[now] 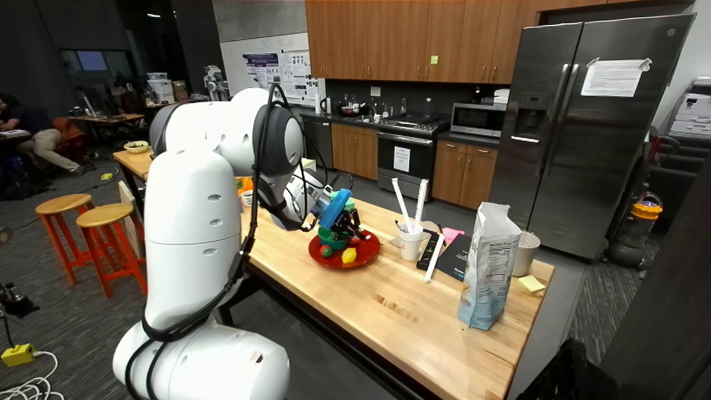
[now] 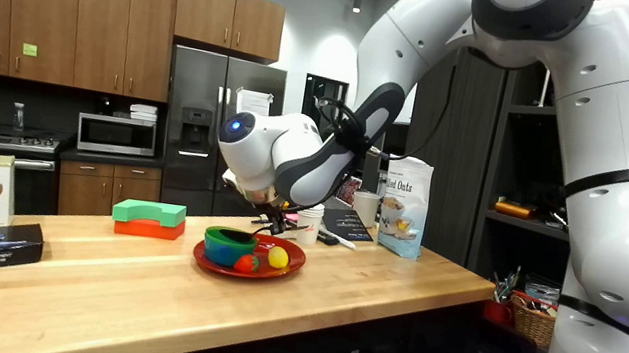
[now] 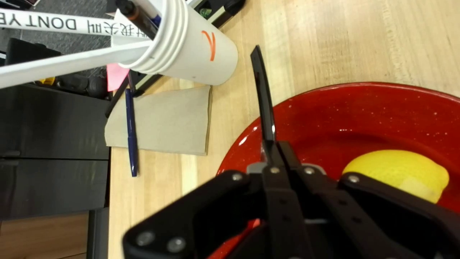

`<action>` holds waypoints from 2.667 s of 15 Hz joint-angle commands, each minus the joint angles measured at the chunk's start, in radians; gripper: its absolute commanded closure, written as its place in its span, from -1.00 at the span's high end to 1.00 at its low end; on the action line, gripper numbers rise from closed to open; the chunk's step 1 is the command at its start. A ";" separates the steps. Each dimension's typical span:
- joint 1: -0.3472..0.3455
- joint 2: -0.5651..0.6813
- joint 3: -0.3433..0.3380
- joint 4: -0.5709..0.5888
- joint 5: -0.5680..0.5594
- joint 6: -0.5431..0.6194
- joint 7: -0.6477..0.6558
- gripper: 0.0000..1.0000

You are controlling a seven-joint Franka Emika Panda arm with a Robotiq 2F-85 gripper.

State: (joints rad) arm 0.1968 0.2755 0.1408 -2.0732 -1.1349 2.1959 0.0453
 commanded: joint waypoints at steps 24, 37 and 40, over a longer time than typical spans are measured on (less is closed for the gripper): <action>-0.006 -0.008 0.014 -0.016 -0.141 0.081 0.014 -0.98; 0.024 0.028 0.014 -0.012 -0.490 -0.109 0.201 -0.98; 0.017 0.035 0.020 -0.017 -0.548 -0.111 0.231 -0.98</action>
State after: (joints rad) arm 0.2186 0.3093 0.1536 -2.0825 -1.6230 2.1032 0.2362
